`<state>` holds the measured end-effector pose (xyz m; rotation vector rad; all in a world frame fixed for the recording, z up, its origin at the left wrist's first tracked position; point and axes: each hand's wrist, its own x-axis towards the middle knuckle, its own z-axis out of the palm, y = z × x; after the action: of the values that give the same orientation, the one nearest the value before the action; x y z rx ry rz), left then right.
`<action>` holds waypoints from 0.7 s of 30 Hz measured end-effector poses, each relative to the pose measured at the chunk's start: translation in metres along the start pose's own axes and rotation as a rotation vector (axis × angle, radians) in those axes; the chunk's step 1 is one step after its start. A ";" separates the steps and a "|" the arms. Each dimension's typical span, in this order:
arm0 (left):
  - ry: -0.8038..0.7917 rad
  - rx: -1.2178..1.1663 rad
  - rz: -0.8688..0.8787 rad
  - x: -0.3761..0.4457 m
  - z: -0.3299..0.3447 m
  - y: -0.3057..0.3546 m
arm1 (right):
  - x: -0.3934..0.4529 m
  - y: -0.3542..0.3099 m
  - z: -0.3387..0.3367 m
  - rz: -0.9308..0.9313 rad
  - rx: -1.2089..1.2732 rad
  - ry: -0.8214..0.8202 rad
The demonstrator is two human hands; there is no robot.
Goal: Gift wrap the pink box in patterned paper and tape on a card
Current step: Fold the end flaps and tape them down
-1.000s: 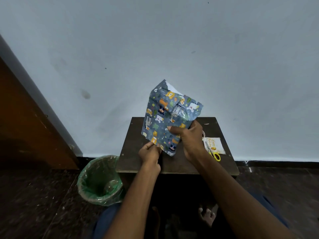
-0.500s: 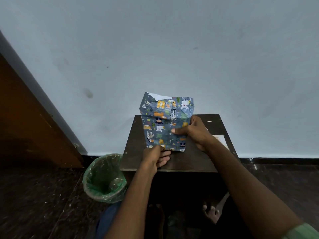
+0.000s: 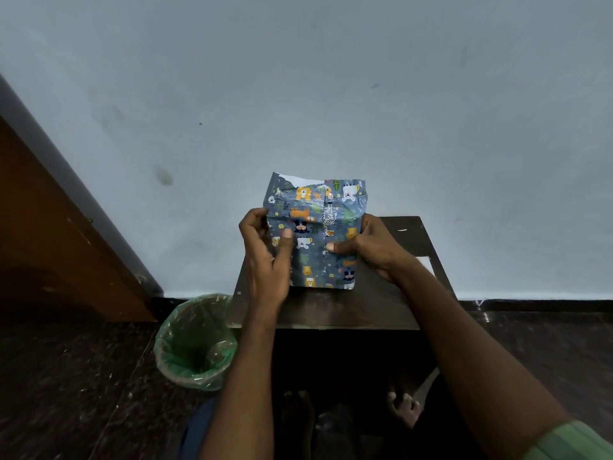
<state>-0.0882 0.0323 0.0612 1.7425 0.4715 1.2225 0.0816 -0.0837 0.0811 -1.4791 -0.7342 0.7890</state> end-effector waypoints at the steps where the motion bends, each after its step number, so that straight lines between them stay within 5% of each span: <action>1: 0.007 -0.010 0.019 0.002 0.004 0.004 | 0.000 0.001 0.000 0.001 -0.007 0.007; 13: 0.118 0.024 -0.027 0.011 0.002 0.012 | -0.014 -0.003 0.008 -0.095 -0.016 0.016; 21: 0.113 0.038 -0.041 -0.003 -0.005 0.020 | -0.046 -0.006 0.045 -0.544 0.082 0.502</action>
<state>-0.0976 0.0224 0.0769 1.6927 0.5977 1.2945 0.0183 -0.0958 0.0882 -1.2433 -0.6595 0.0263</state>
